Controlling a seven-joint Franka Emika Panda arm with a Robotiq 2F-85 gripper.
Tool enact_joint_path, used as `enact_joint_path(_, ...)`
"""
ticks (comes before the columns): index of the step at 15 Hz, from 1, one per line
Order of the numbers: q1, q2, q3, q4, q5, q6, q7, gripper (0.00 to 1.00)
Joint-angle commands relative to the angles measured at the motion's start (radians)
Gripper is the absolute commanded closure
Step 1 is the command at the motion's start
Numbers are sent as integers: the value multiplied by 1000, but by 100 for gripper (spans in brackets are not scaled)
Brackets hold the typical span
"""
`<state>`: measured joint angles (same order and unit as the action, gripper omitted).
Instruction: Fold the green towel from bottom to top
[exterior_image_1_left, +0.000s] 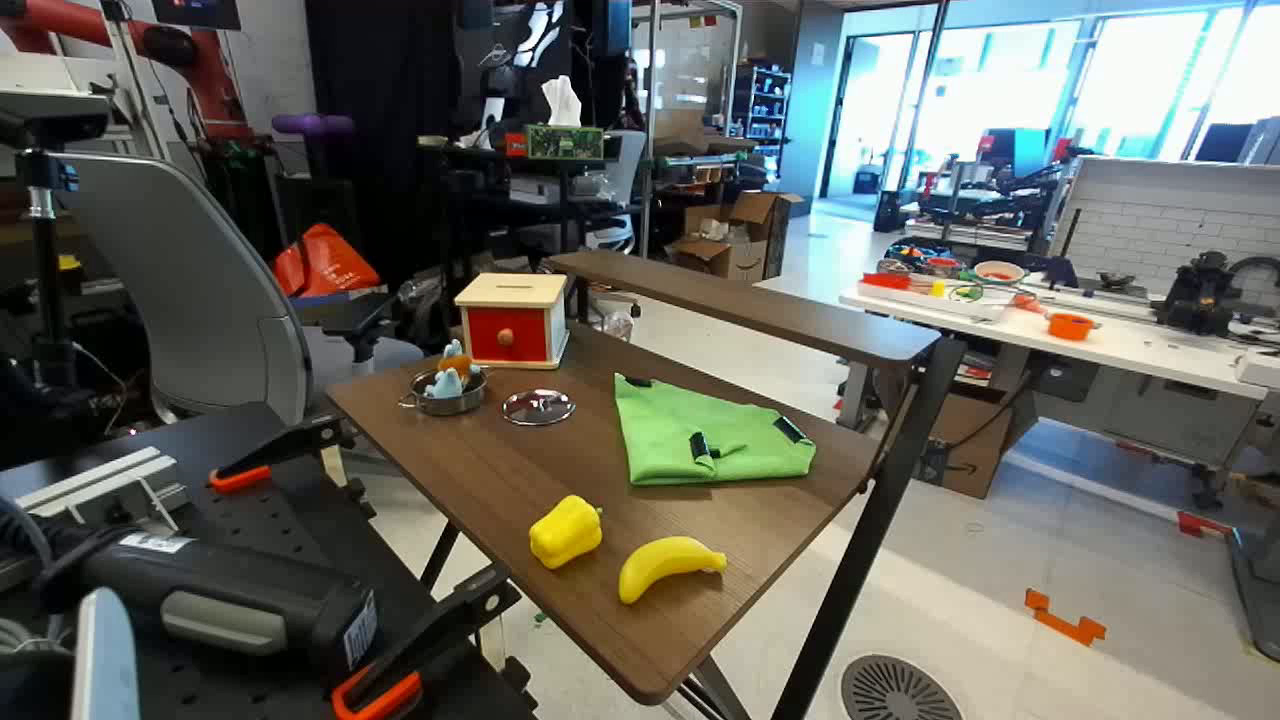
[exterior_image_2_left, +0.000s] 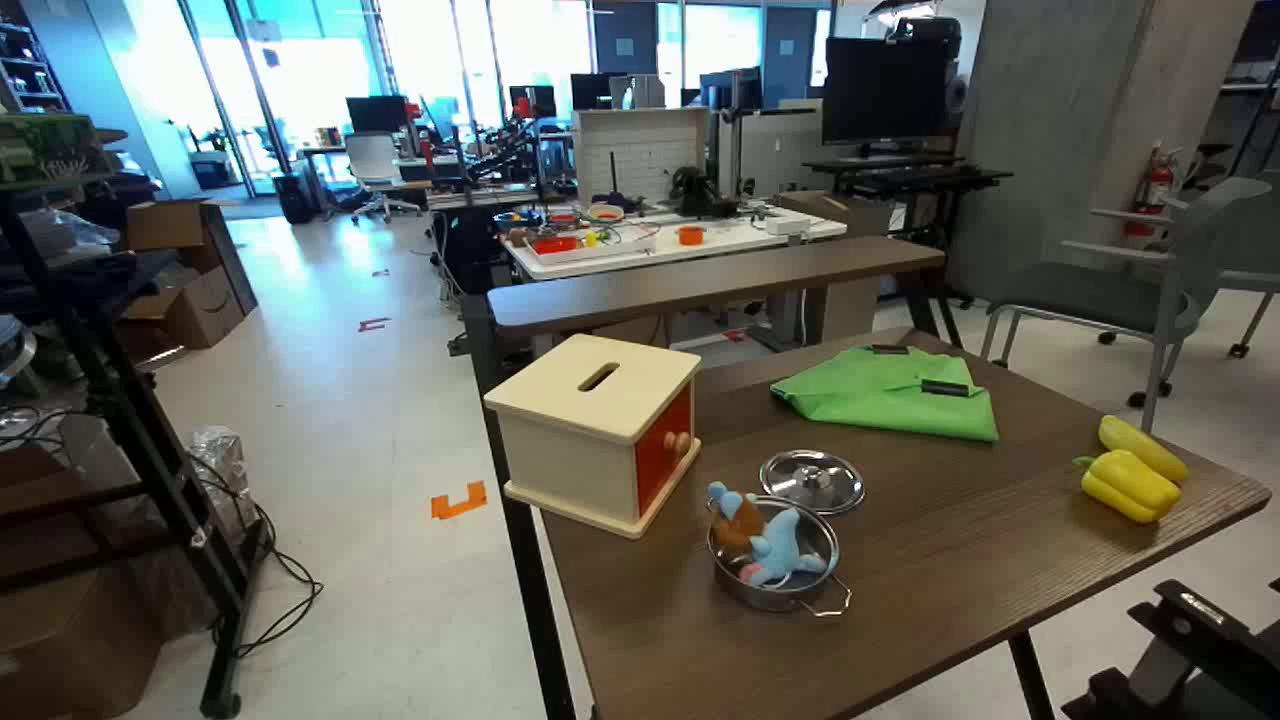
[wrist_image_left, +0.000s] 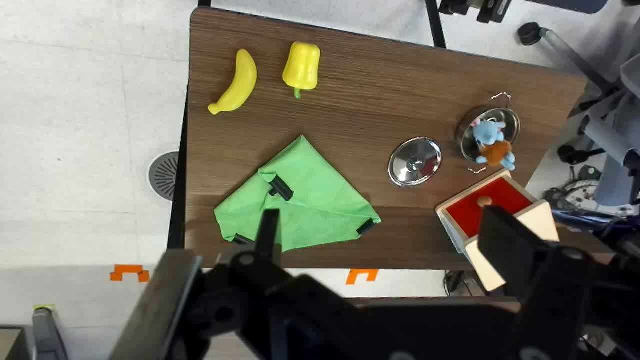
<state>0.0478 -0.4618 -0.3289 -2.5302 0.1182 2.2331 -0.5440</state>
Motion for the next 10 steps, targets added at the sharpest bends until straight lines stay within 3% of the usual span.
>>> enact_joint_path(1,-24,3,23,2,13,-4,-9,0)
enact_joint_path(5,-7,118,68,15,29,116,76,0)
enact_joint_path(10,22,370,127,51,134,407,176,0)
